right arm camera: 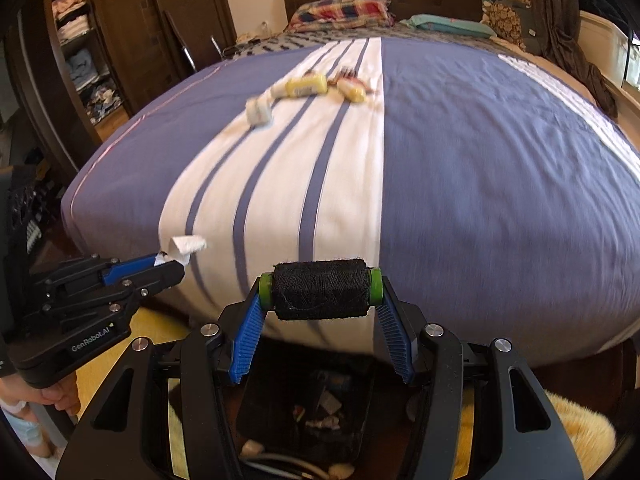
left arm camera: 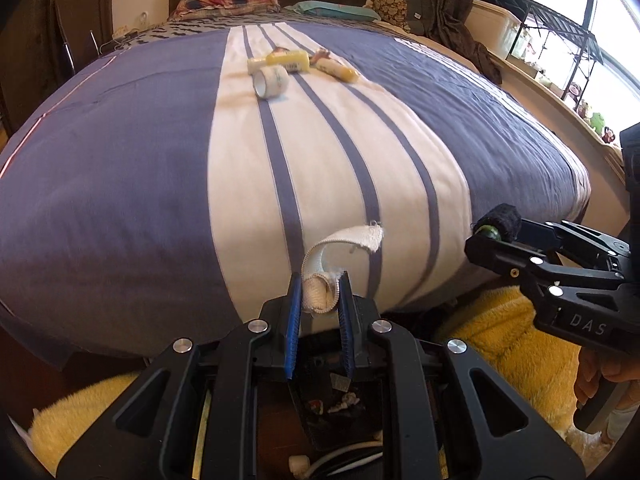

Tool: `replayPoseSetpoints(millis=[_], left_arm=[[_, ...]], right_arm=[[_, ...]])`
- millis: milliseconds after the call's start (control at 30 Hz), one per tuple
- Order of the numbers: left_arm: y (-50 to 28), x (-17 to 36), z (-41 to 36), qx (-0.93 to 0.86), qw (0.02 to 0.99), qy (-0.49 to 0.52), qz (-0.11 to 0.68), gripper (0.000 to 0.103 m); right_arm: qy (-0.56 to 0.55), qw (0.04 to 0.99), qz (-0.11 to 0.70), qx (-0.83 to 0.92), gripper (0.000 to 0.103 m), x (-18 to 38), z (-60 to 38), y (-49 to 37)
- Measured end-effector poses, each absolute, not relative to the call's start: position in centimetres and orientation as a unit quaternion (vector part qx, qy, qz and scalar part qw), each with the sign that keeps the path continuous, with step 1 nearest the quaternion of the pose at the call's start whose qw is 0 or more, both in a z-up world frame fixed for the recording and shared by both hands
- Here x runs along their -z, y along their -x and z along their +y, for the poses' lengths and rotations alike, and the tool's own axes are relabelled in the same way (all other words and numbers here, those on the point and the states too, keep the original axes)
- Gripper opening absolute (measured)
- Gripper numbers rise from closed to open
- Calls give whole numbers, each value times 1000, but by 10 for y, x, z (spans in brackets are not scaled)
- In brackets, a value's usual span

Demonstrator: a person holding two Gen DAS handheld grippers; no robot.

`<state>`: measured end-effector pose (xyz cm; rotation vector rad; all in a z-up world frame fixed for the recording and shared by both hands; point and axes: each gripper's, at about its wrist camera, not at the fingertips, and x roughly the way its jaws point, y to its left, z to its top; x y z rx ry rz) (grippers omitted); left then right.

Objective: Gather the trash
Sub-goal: 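Carry the spool and tissue to the black bin and open both tools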

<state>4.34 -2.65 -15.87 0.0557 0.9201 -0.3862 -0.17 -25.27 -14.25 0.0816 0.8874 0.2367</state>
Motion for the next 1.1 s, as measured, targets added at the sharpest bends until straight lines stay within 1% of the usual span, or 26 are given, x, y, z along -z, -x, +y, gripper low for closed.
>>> replayPoseSetpoints(millis=[167, 500, 733, 867, 1000, 1067, 1100], left_arm=[[-25, 191, -31, 191, 859, -31, 475, 16], [-12, 280, -42, 190, 801, -41, 566, 16], [-14, 315, -43, 191, 773, -33, 604, 16], [-17, 322, -46, 195, 764, -33, 615, 16], [-18, 329, -47, 197, 755, -30, 624, 20], [-19, 331, -45, 195, 753, -26, 628, 25], [-20, 332, -43, 194, 753, -25, 628, 29]], right_arm=[[-39, 880, 460, -114, 55, 174, -247, 17], [-51, 836, 535, -107, 55, 247, -244, 25], [-59, 816, 566, -99, 55, 274, -243, 17], [-65, 805, 581, -100, 55, 286, -243, 13], [-63, 803, 584, -102, 56, 287, -241, 8], [-65, 801, 586, -103, 56, 289, -242, 8], [-66, 800, 587, -102, 60, 290, -242, 8]])
